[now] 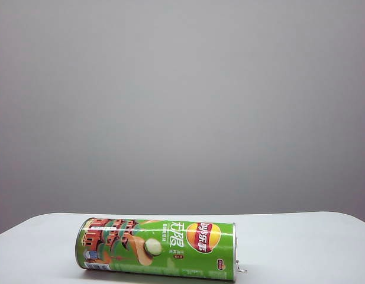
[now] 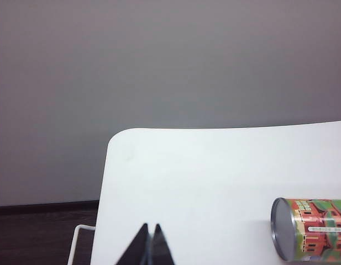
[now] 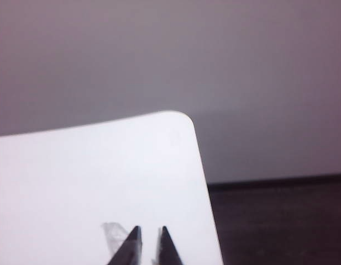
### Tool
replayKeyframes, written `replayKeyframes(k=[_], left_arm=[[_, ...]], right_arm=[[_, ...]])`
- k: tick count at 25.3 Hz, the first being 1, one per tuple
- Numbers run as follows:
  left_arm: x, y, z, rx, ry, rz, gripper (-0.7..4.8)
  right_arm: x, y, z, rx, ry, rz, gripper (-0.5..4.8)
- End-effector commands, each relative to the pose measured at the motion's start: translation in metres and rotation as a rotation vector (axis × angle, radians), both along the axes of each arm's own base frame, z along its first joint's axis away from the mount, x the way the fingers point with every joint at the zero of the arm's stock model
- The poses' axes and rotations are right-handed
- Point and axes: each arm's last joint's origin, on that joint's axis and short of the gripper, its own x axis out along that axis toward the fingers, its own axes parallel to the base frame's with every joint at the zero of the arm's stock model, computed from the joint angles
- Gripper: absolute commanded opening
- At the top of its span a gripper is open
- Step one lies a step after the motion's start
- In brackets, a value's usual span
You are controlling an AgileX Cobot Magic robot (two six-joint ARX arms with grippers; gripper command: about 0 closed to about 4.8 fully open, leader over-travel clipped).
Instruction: Pick up the green tub of chips from the desk, pull out the transparent container with the chips inside partially, and then place the chips back on the desk.
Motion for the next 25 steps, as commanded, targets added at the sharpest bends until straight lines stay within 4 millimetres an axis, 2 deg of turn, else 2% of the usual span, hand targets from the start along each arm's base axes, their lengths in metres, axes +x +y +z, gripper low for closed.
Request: replayKeyframes(k=[1, 4, 14, 17, 19, 21, 25], left_arm=[[0.0, 0.0, 0.002, -0.003, -0.017, -0.006, -0.02], [0.0, 0.0, 0.002, -0.012, -0.013, -0.004, -0.02], [0.0, -0.001, 0.002, -0.016, -0.014, -0.024, -0.02], [0.0, -0.001, 0.003, -0.111, -0.006, -0.021, -0.02], [0.0, -0.003, 0.015, -0.216, -0.089, -0.099, -0.03], [-0.003, -0.004, 0.032, -0.213, -0.177, -0.147, -0.04], [-0.012, -0.002, 0.07, -0.161, -0.279, -0.081, -0.04]], right_arm=[[0.001, 0.0, 0.002, -0.005, -0.032, 0.005, 0.42], [0.001, 0.0, 0.002, -0.005, -0.032, 0.005, -0.05], [0.001, 0.001, 0.001, 0.0, -0.027, 0.025, -0.05], [0.001, 0.002, 0.001, 0.008, -0.028, 0.066, -0.05], [0.001, 0.003, 0.003, 0.093, -0.051, 0.073, -0.05], [0.001, 0.003, 0.007, 0.185, -0.09, 0.081, -0.05], [0.002, 0.004, 0.019, 0.236, -0.205, 0.12, -0.05]])
